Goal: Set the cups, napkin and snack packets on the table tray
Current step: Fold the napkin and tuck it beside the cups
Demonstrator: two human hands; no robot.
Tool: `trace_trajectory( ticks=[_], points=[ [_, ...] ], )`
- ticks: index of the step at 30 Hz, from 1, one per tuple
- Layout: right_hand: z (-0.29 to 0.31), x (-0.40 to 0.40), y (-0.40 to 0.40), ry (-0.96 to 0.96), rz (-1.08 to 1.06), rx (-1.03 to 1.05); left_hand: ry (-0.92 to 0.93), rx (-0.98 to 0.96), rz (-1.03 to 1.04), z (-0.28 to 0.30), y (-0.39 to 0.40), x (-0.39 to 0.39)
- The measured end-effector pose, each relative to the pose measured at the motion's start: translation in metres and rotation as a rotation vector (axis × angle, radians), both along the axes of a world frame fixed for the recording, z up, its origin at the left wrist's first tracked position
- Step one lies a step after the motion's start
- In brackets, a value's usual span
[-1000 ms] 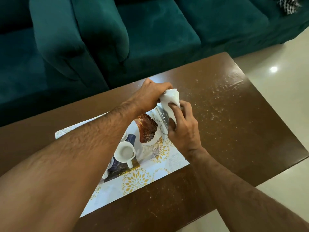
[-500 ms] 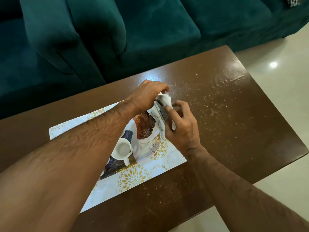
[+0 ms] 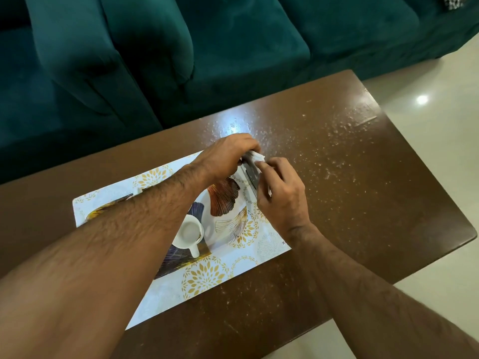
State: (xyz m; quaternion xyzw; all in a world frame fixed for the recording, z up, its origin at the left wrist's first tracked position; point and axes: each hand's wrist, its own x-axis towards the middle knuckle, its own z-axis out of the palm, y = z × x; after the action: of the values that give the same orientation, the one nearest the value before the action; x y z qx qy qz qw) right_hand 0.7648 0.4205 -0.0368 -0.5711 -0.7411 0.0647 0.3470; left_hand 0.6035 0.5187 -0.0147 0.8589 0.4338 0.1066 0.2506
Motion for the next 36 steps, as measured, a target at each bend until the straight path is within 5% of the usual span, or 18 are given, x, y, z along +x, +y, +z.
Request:
trace_trajectory(
  ticks=[25, 36],
  points=[
    [-0.003, -0.005, -0.003, -0.009, -0.03, -0.052, -0.023, 0.049, 0.016, -0.002, -0.011, -0.007],
    [0.025, -0.033, 0.011, -0.238, -0.088, -0.009, 0.068, 0.374, 0.193, 0.0, -0.036, -0.053]
  ],
)
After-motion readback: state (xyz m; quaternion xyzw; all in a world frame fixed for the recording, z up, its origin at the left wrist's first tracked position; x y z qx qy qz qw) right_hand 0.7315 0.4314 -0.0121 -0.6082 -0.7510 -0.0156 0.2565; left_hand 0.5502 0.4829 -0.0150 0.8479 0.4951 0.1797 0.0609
